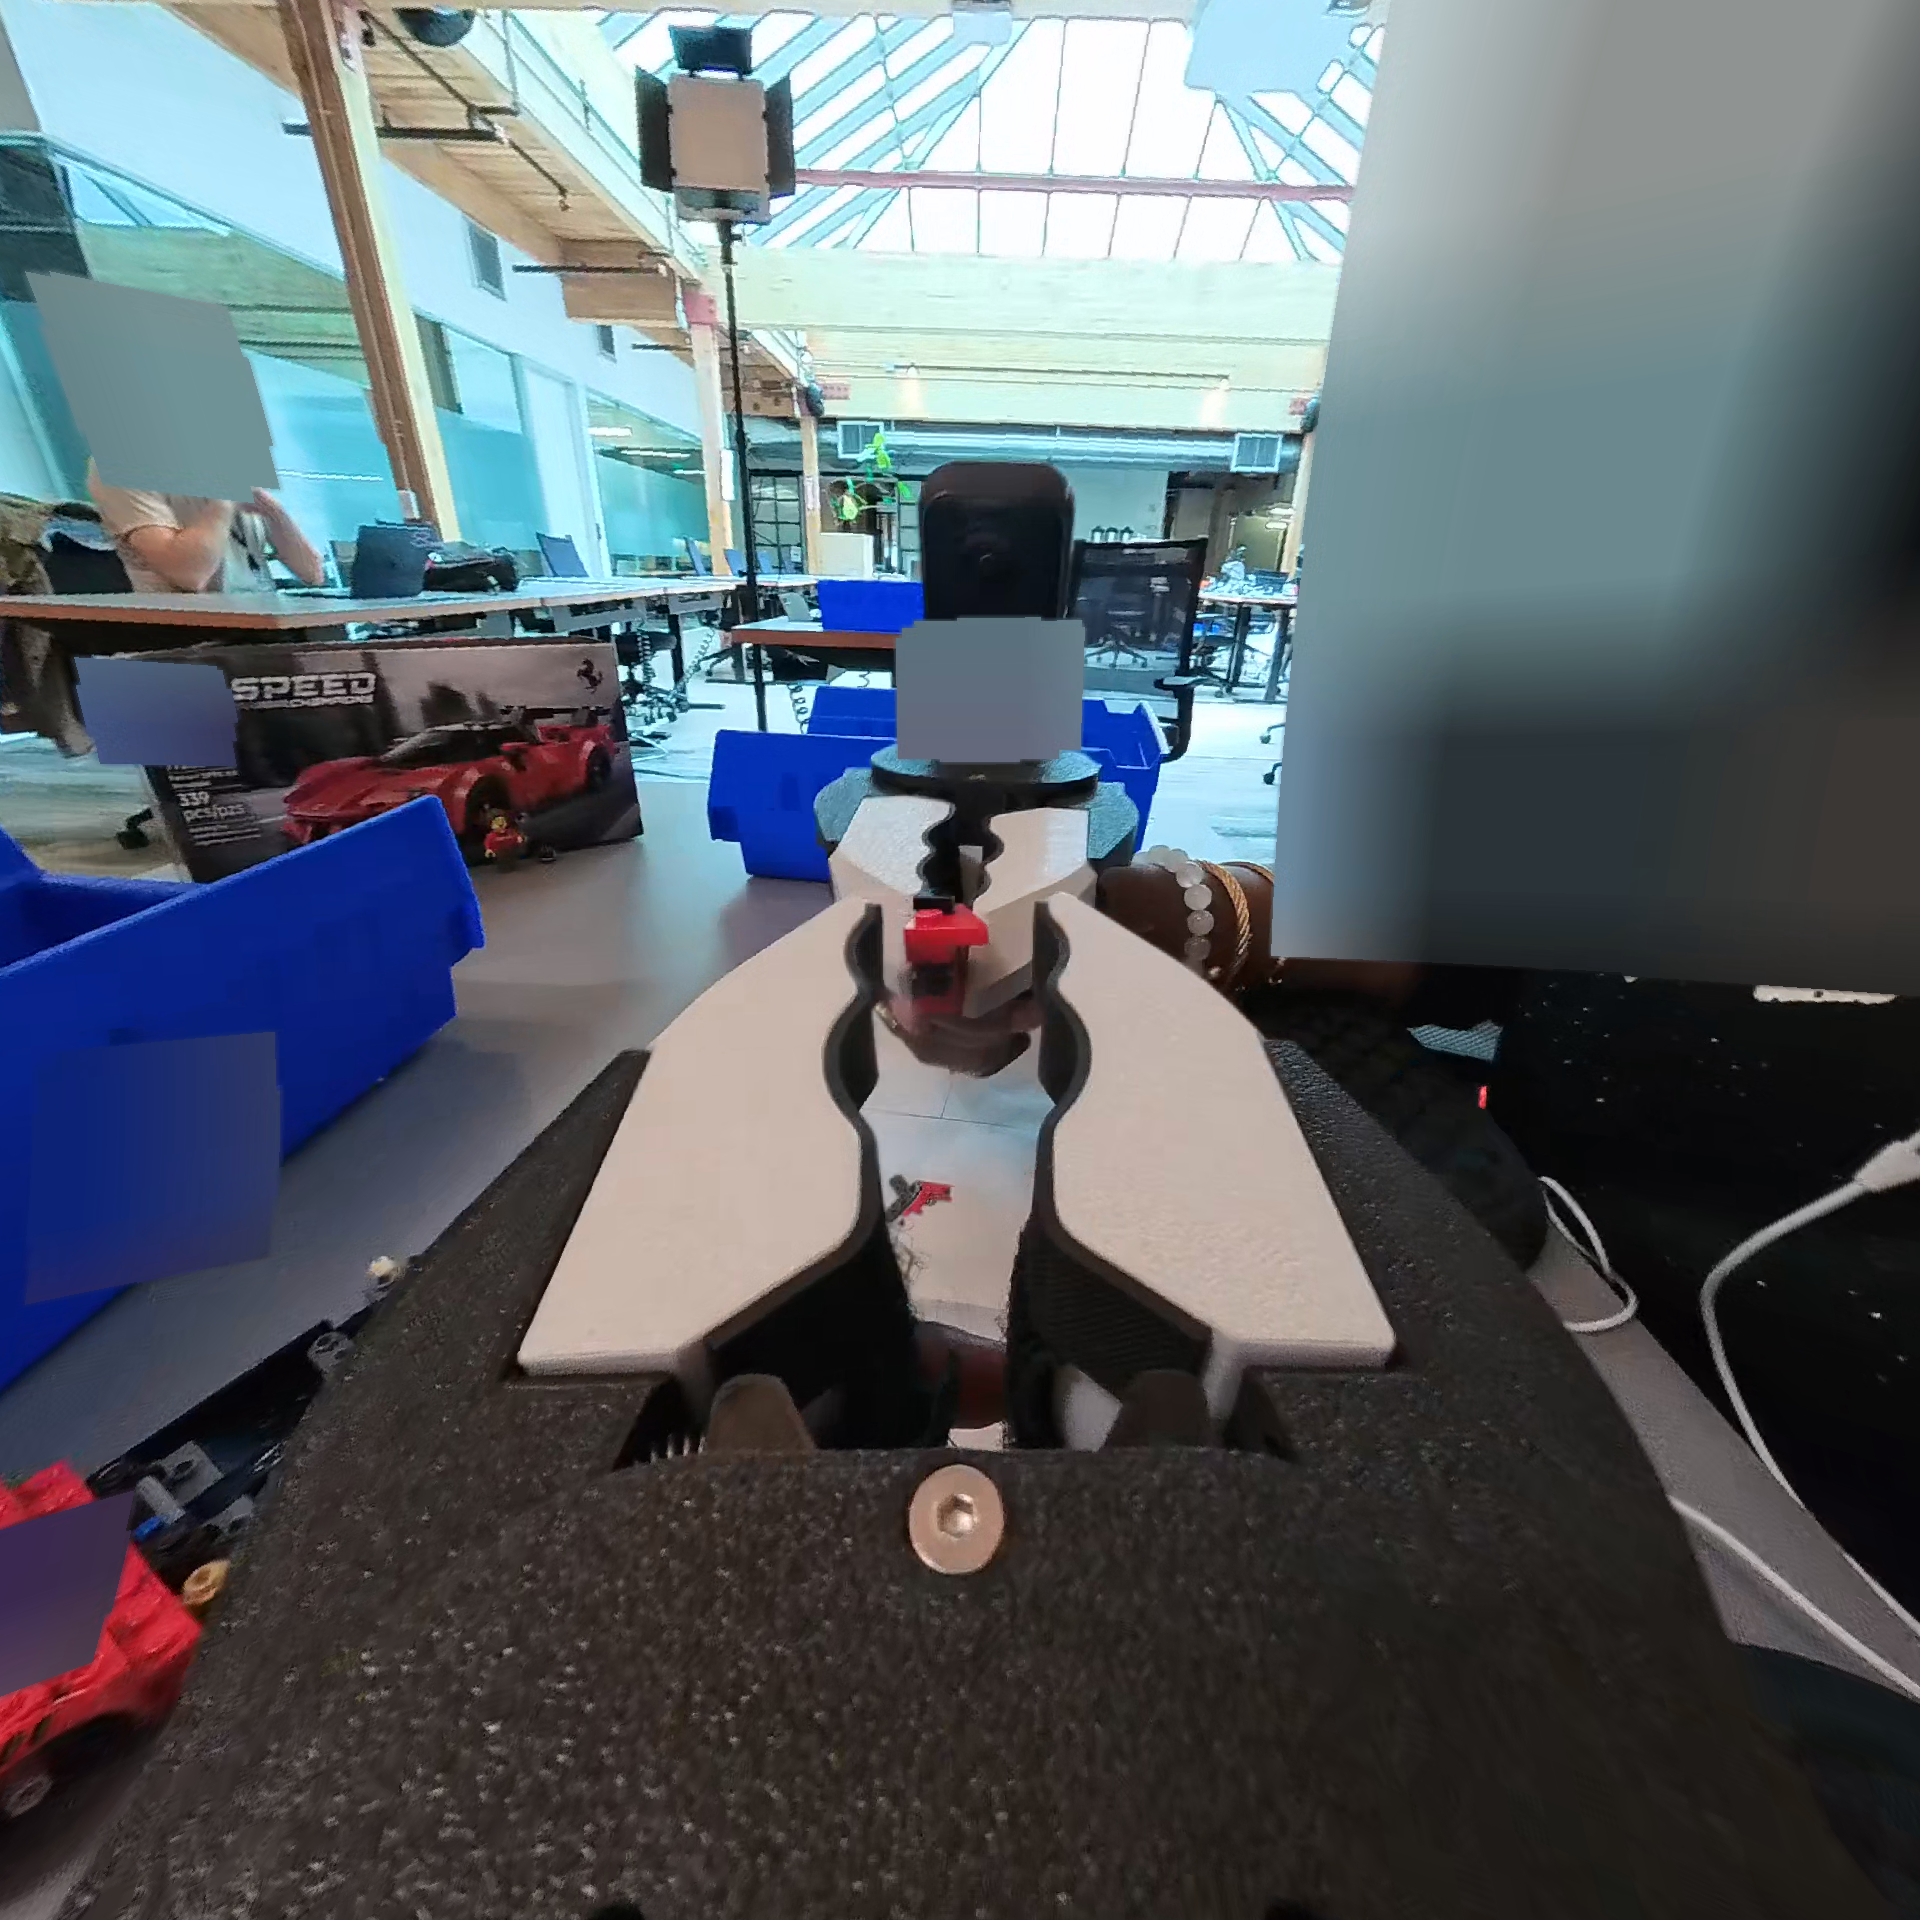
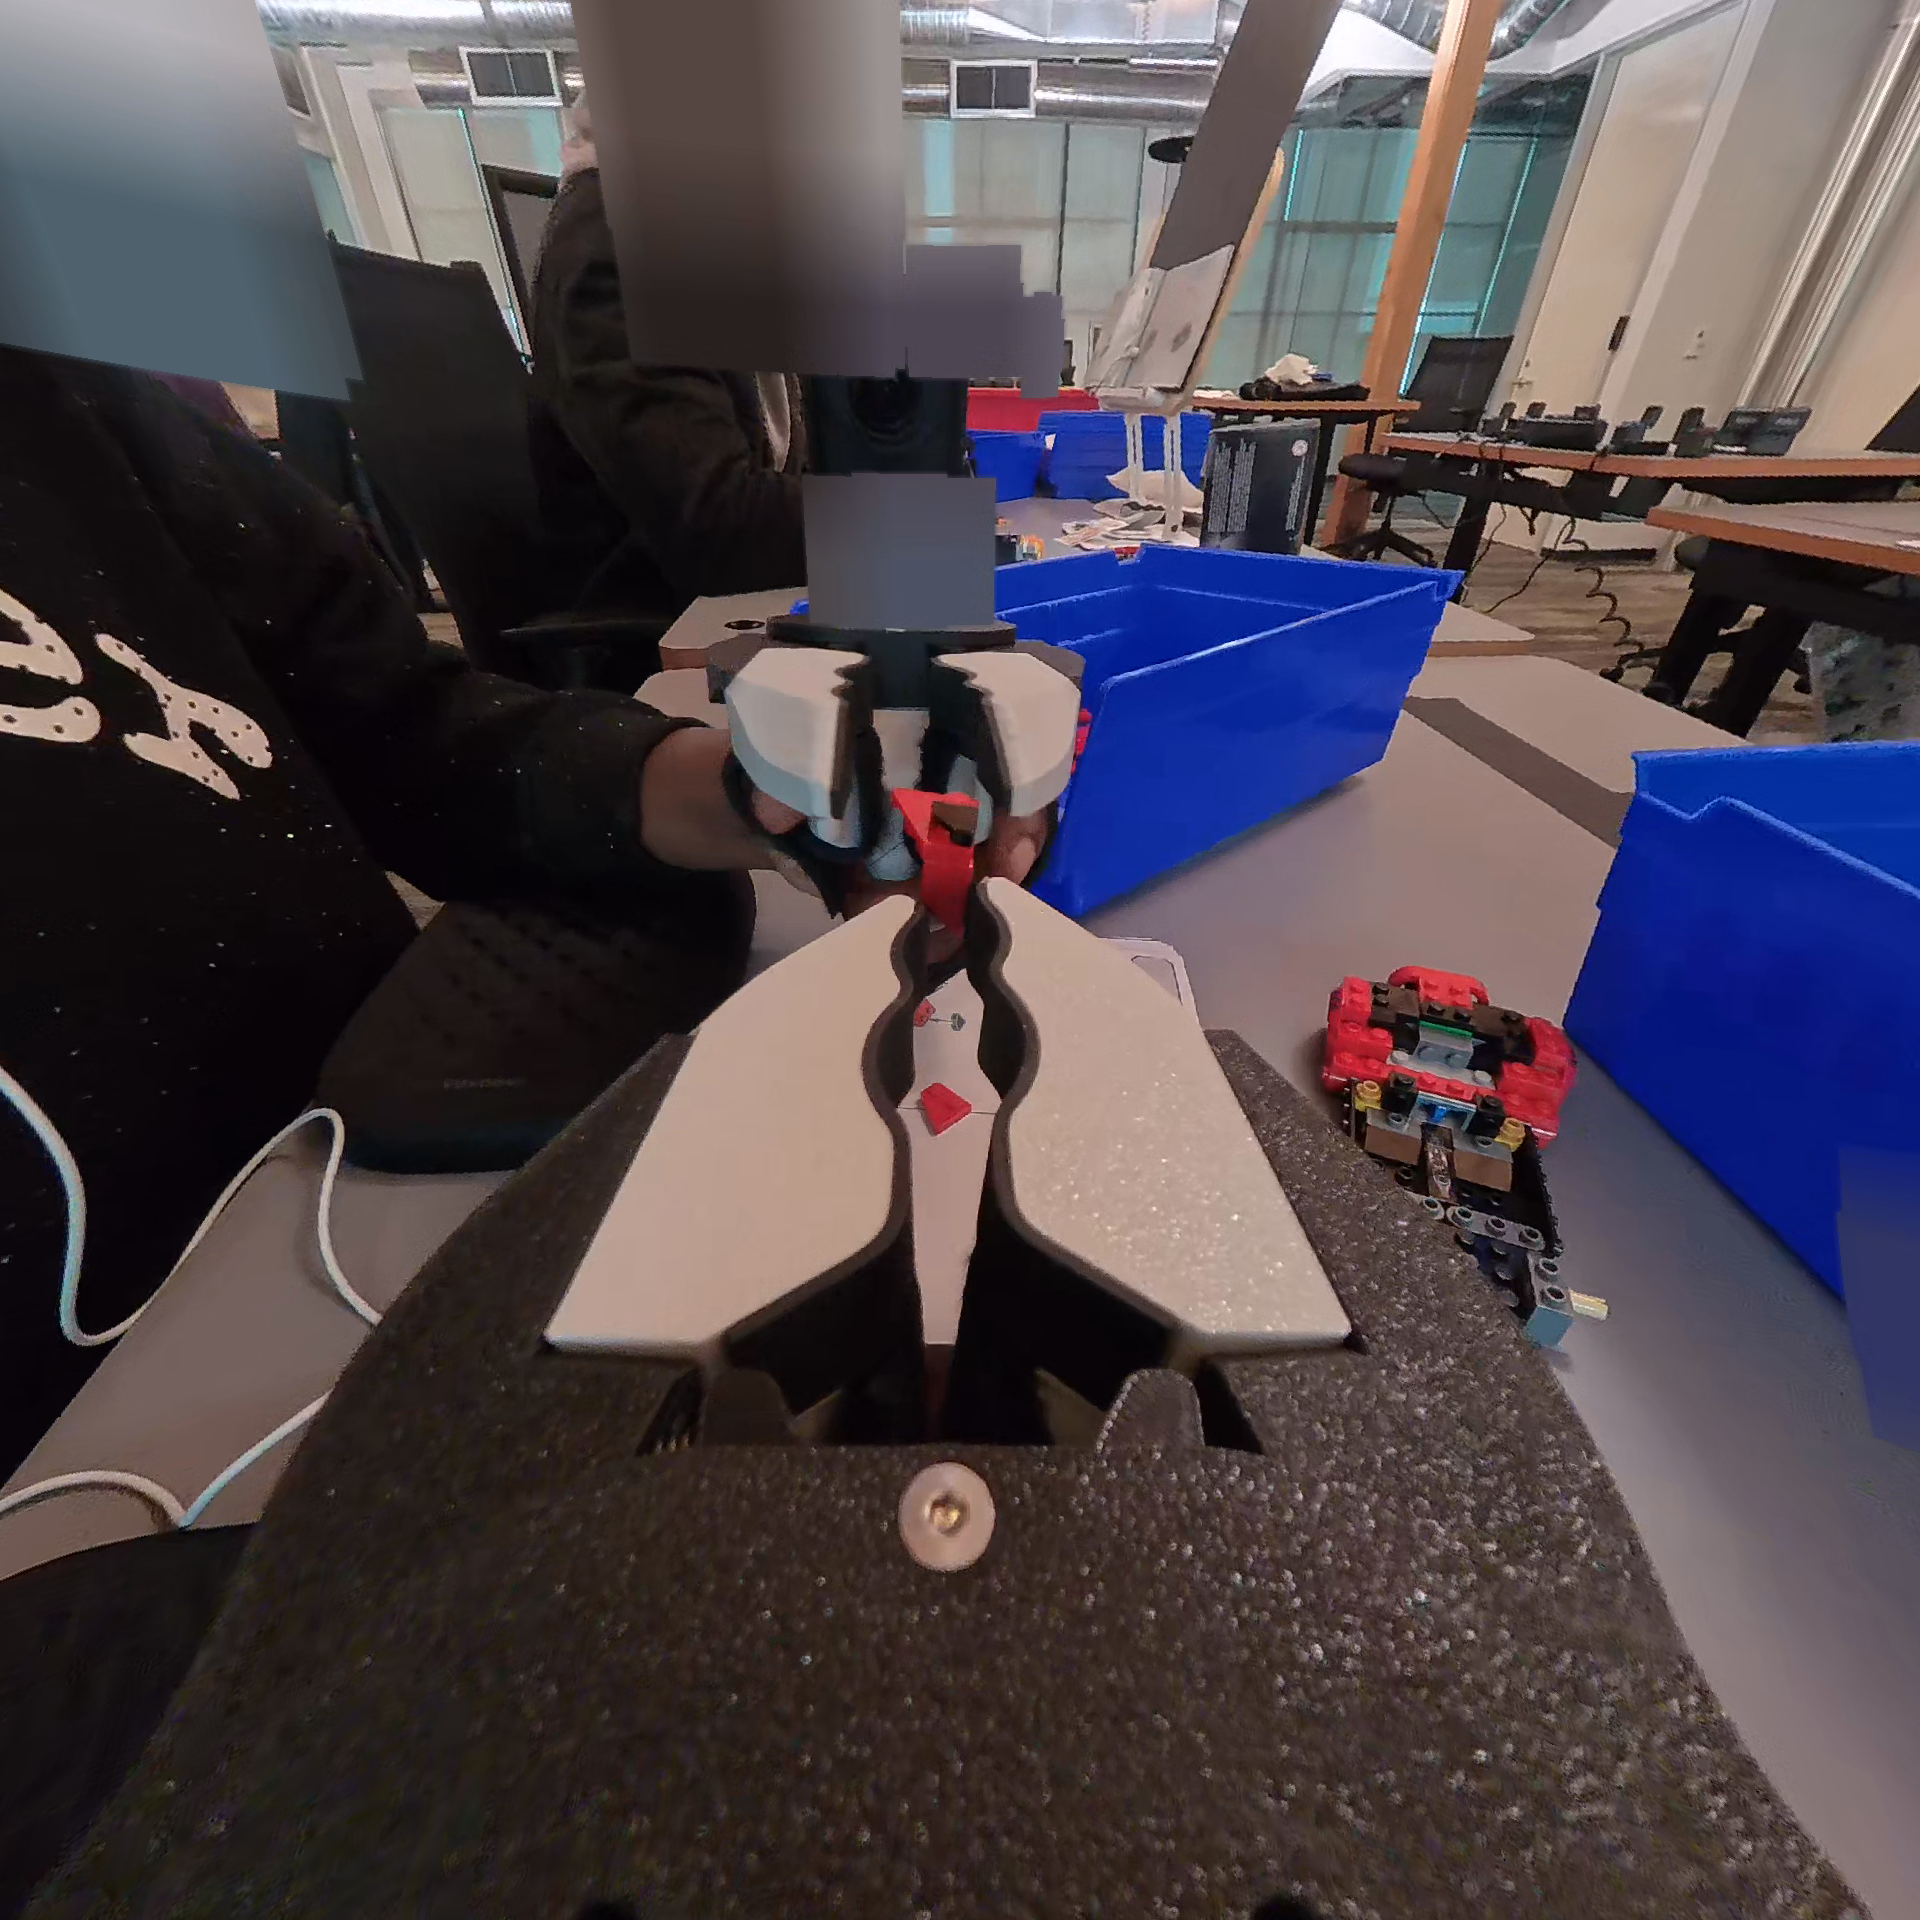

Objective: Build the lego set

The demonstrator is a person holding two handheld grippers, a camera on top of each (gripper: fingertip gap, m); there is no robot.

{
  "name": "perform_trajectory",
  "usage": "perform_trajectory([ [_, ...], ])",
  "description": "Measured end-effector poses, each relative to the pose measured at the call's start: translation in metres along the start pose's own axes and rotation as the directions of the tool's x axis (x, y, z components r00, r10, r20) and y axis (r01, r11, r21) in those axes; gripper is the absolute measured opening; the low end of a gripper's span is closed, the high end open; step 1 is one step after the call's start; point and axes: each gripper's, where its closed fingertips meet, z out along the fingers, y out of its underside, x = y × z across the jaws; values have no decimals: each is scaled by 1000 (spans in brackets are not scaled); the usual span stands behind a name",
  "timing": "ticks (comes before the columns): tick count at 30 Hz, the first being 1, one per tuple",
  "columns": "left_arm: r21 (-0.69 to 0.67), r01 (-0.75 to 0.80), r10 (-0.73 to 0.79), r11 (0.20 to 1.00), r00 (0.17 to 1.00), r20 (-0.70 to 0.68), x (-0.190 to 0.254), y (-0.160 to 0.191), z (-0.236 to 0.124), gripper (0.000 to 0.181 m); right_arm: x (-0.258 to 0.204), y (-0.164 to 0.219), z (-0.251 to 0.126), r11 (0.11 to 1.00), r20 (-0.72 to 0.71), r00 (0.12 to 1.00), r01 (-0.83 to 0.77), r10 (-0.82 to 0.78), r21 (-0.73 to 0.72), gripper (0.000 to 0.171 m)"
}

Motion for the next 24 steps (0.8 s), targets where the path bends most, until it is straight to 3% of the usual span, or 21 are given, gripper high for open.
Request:
perform_trajectory([
  [4,-37,-11,11,999,1000,-2,1,6,2,27,-6,-4,0,1000,27,1000,8,-9,17,7],
  [7,-41,-35,34,999,999,-13,5,7,4,15,-7,-1,3,1000,28,1000,12,-12,-4,7],
  [15,-32,-25,25,999,1000,-14,5,4,4,15,-7,-2,3,1000,21,1000,10,-10,8,7],
  [20,146,-57,45,988,995,87,-13,-40,-24,15,0,3,2,1000,2,1000,-27,27,1,21],
  [24,225,-140,88,964,970,227,-34,-68,-59,15,0,29,7,991,15,999,-36,38,-132,21],
])
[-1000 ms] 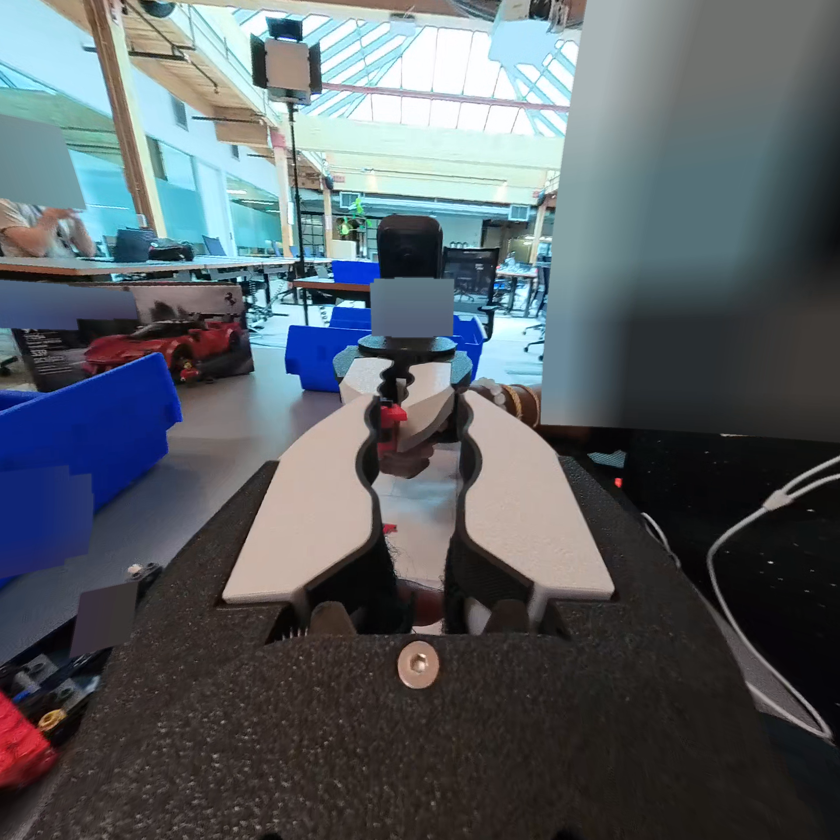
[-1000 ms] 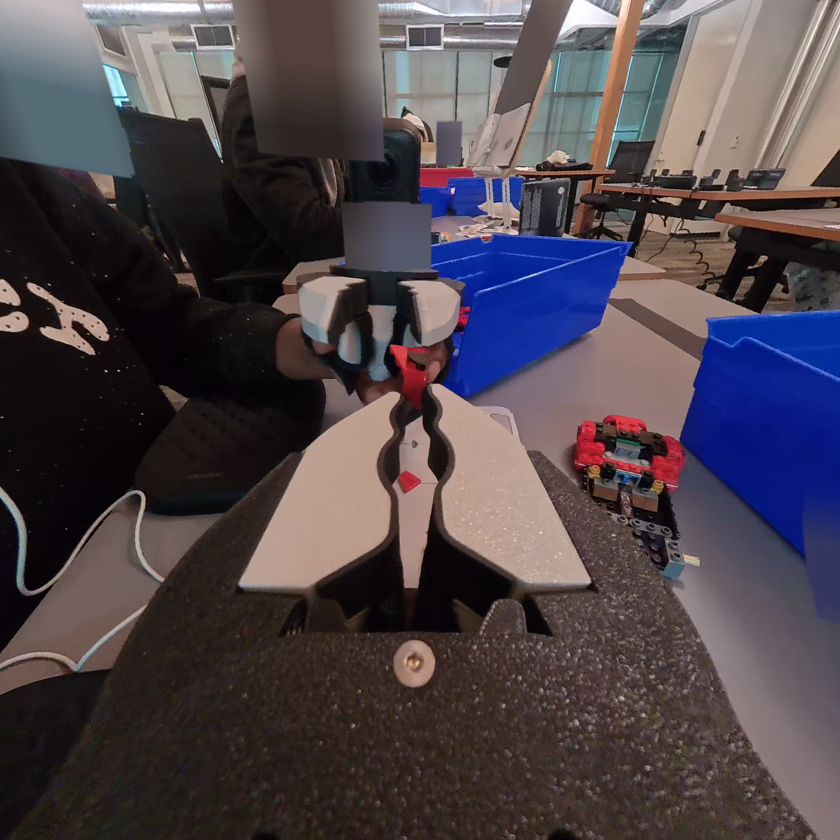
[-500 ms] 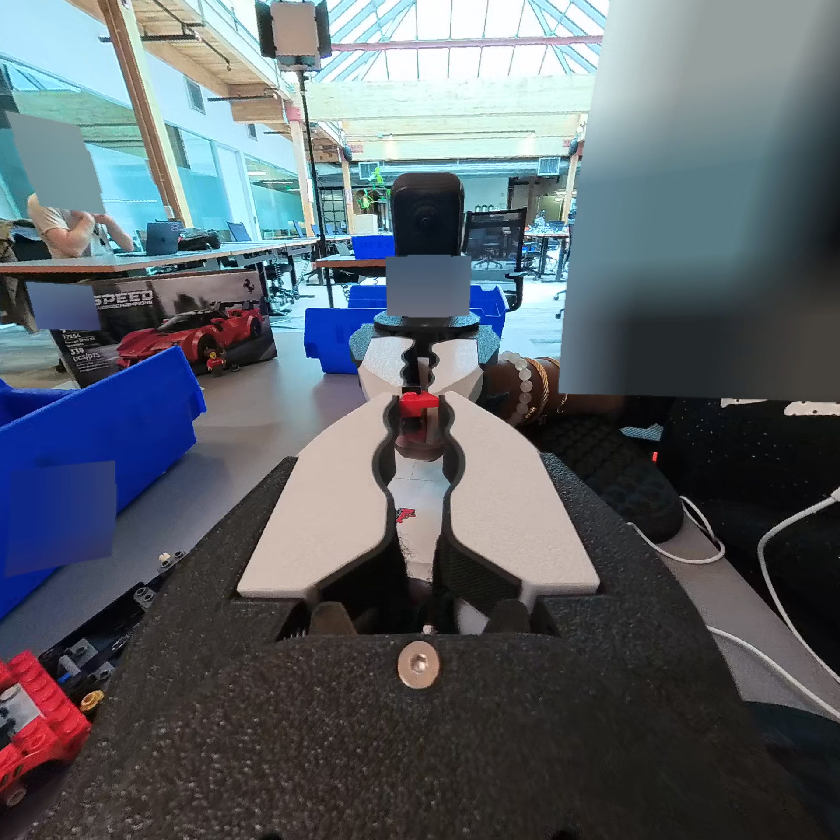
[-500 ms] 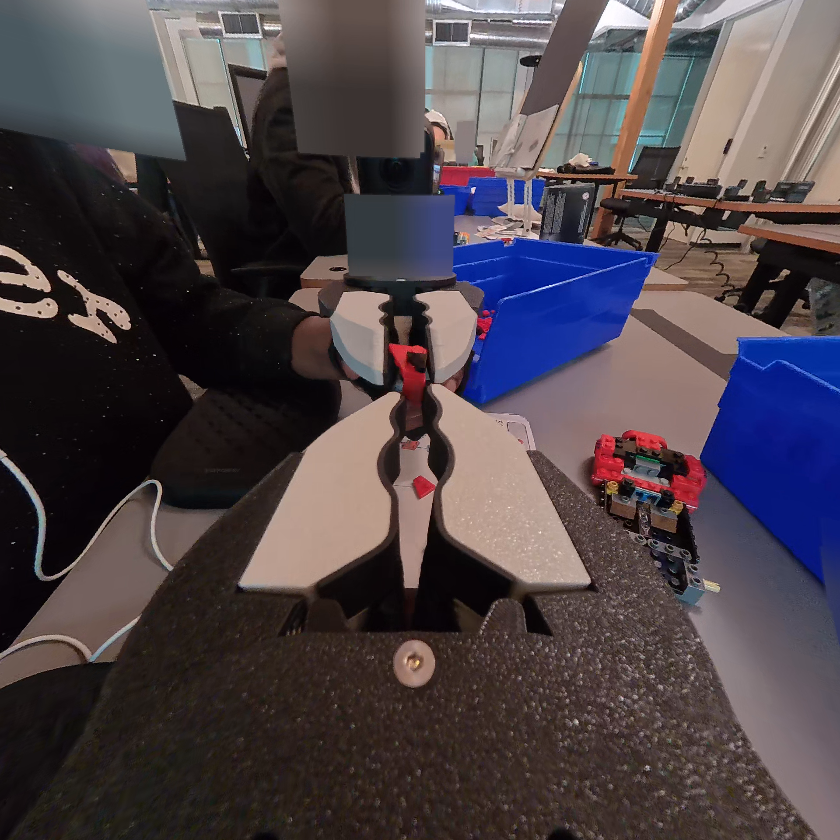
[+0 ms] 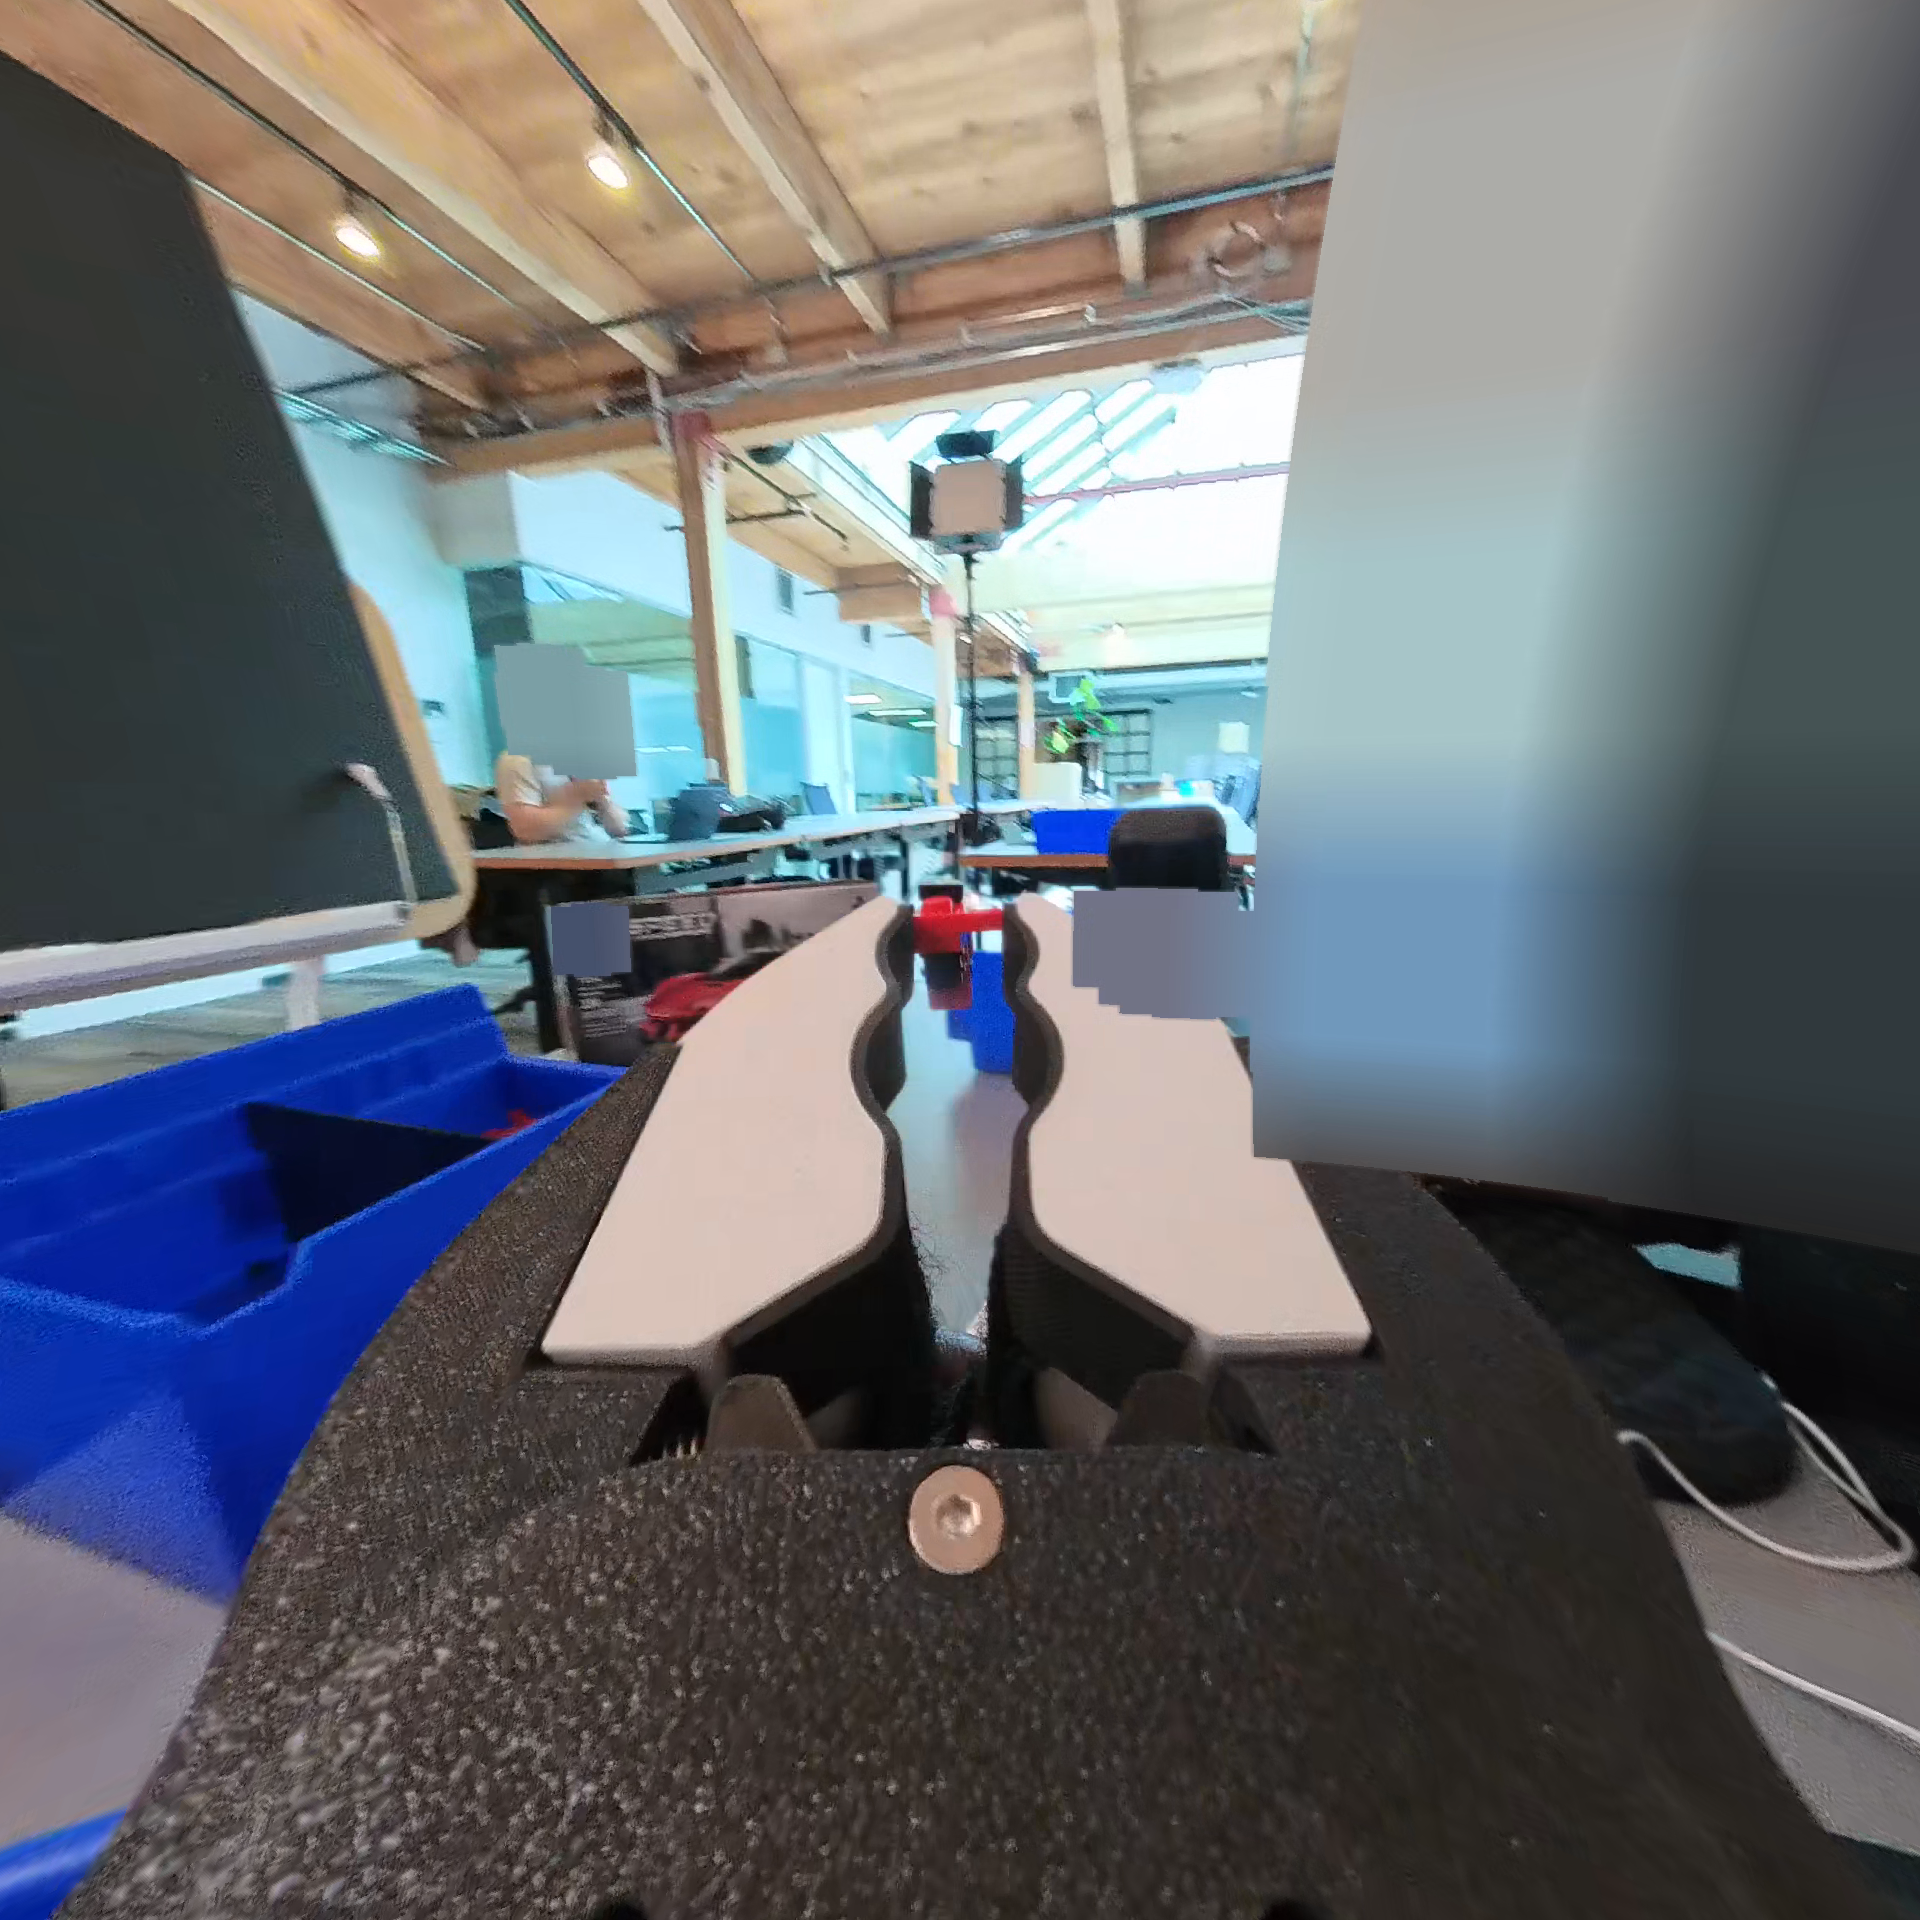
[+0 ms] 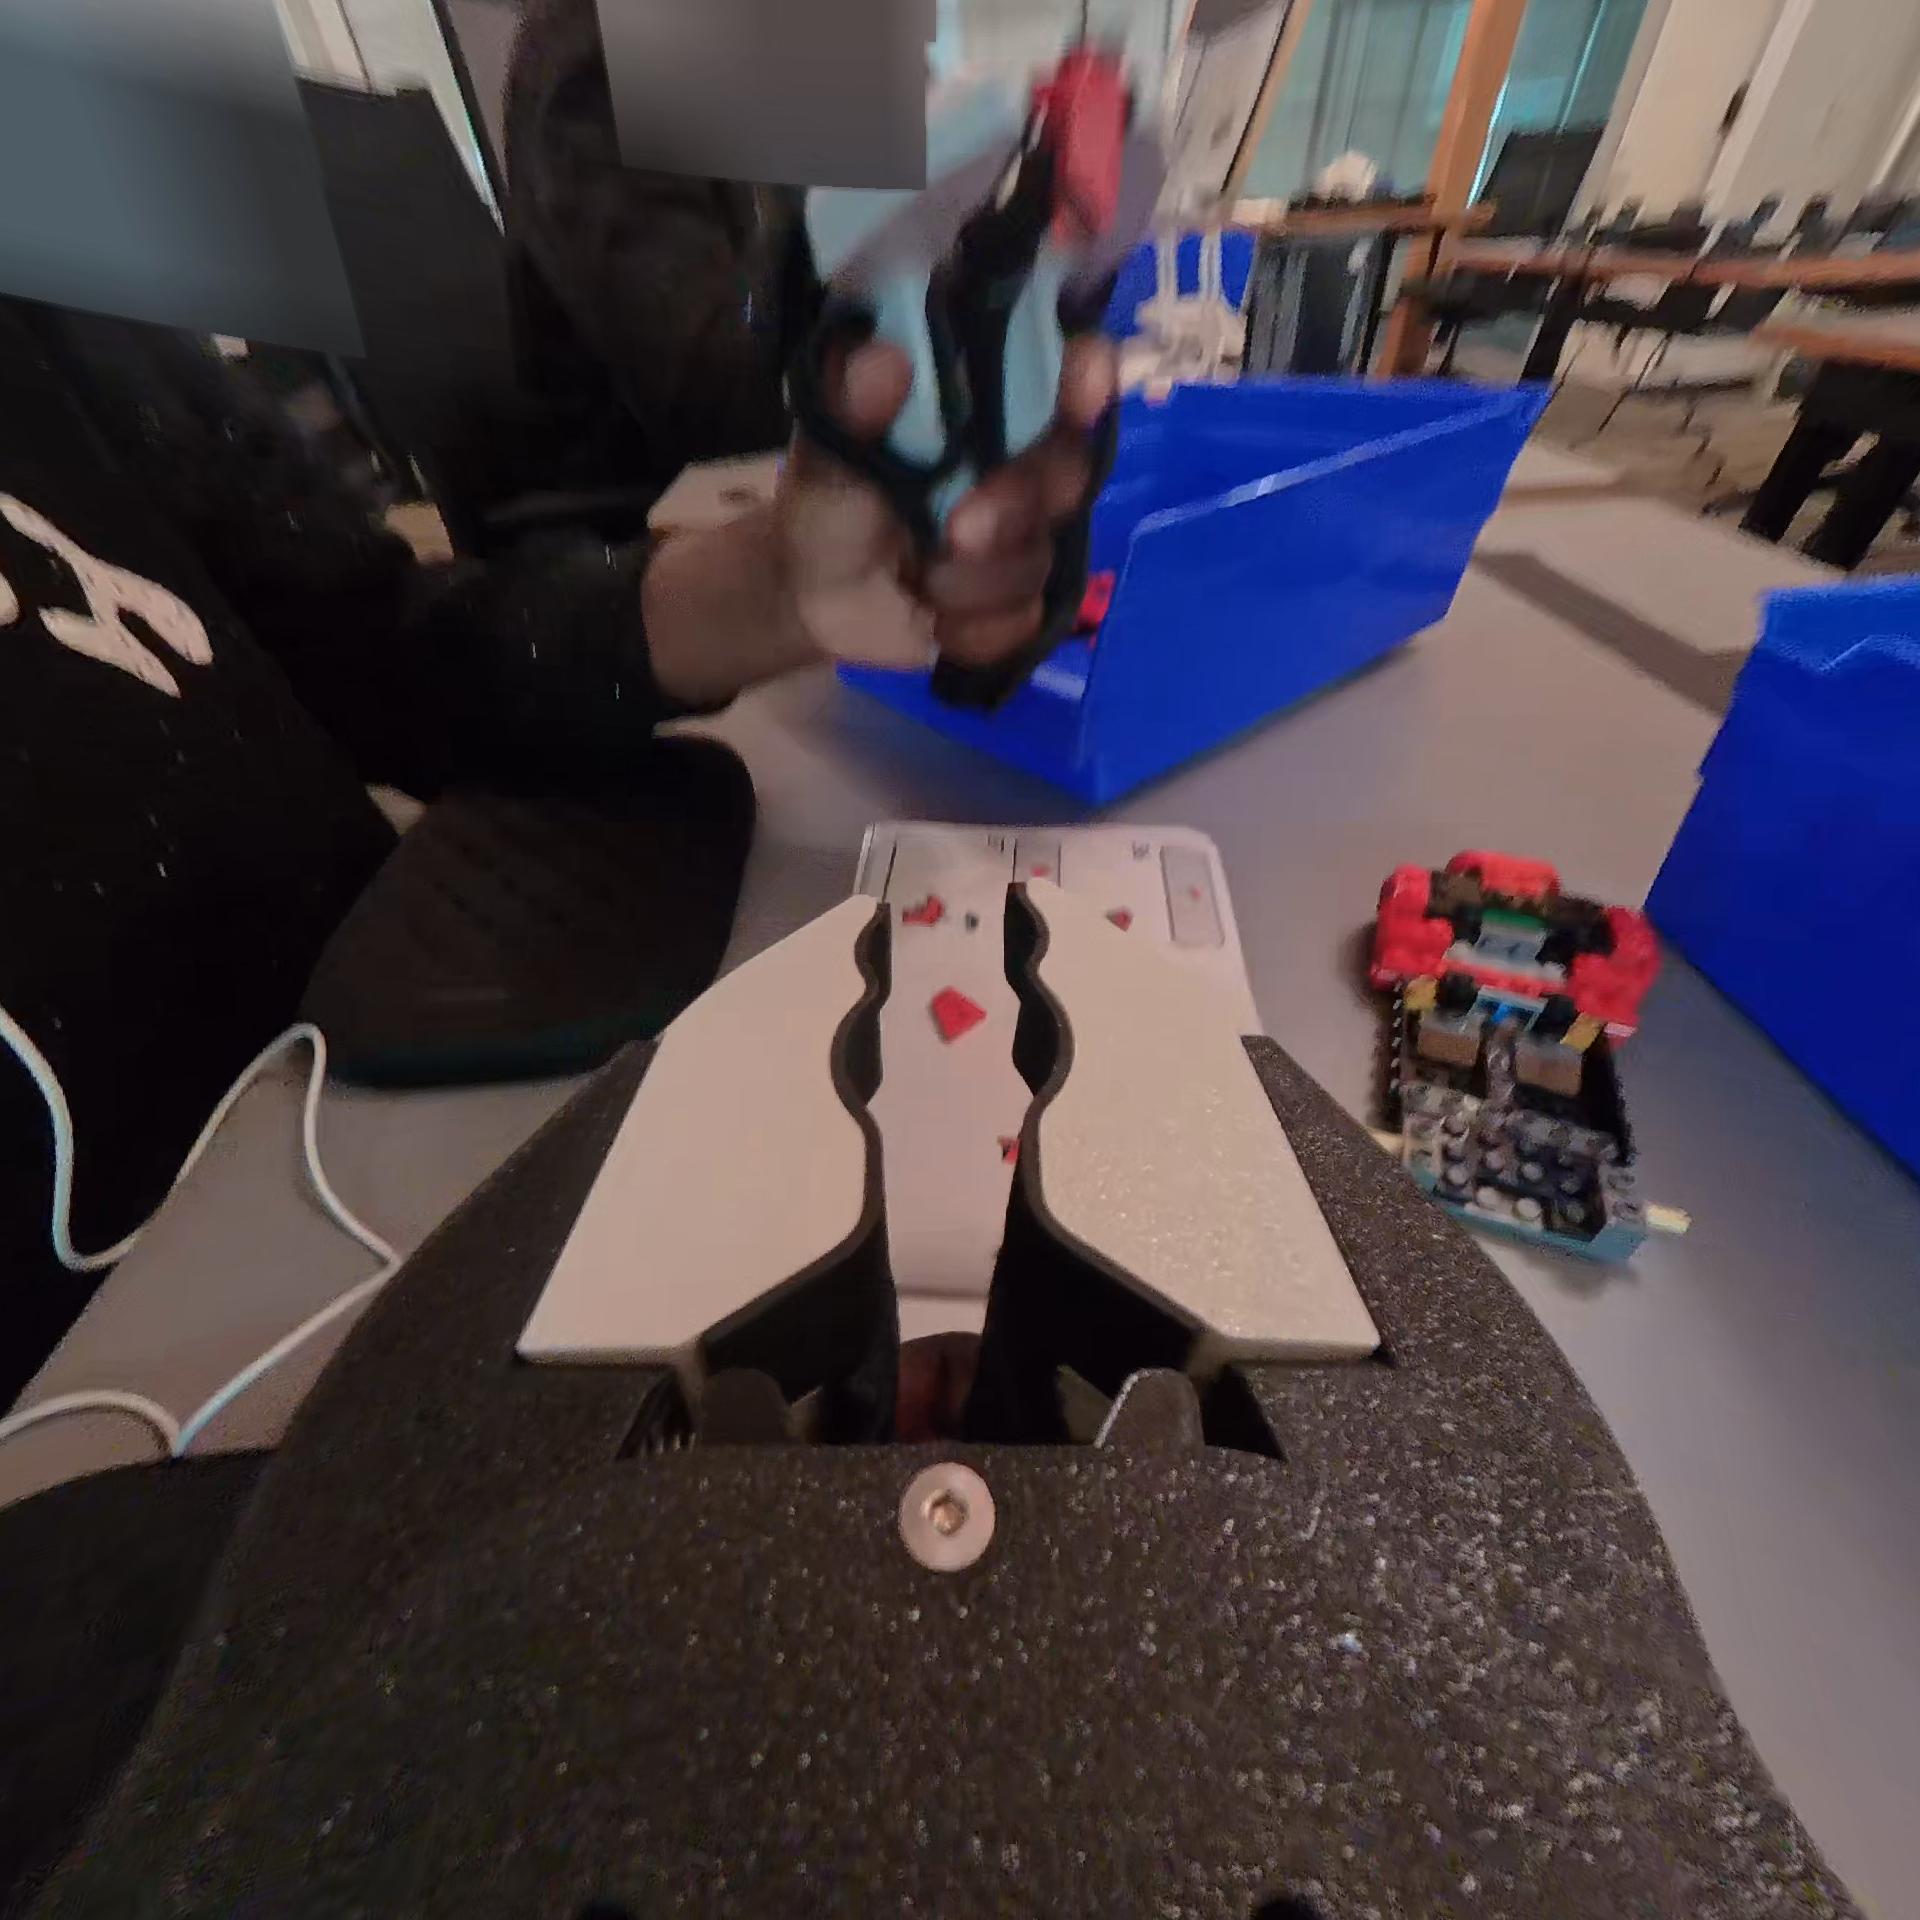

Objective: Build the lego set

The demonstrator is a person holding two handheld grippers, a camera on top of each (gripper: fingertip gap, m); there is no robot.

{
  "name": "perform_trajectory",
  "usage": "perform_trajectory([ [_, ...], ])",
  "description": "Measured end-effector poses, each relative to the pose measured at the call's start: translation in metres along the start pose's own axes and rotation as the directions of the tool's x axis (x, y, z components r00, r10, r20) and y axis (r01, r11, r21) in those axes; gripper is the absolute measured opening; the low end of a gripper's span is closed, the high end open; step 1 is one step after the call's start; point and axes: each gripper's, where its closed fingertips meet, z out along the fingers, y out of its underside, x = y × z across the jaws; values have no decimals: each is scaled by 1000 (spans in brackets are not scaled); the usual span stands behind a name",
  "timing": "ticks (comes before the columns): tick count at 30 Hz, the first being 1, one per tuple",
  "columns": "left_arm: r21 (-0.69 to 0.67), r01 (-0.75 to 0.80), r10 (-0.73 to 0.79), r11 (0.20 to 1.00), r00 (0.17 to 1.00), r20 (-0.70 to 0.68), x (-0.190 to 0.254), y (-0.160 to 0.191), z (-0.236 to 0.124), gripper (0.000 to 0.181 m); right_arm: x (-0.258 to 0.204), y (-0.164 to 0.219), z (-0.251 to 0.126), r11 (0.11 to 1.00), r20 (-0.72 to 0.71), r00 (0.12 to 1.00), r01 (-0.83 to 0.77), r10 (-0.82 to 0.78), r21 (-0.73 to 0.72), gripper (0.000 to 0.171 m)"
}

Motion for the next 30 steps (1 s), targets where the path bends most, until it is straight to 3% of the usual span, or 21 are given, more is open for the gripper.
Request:
perform_trajectory([
  [6,31,0,-2,1000,998,67,-18,-4,-11,15,-5,48,13,961,23,999,30,-25,-277,23],
  [12,12,-32,31,999,995,92,-23,-2,-14,15,8,51,27,930,-95,993,-95,65,-354,25],
  [19,17,44,-45,999,996,73,-24,-4,-15,15,2,64,62,812,-11,998,-51,55,-582,31],
  [23,48,49,-52,998,997,56,-22,-11,-16,15,3,77,69,797,1,1000,-14,18,-603,11],
  [30,15,13,-14,1000,997,72,-22,-8,-15,15,17,62,65,857,-40,999,-3,-21,-515,10],
])
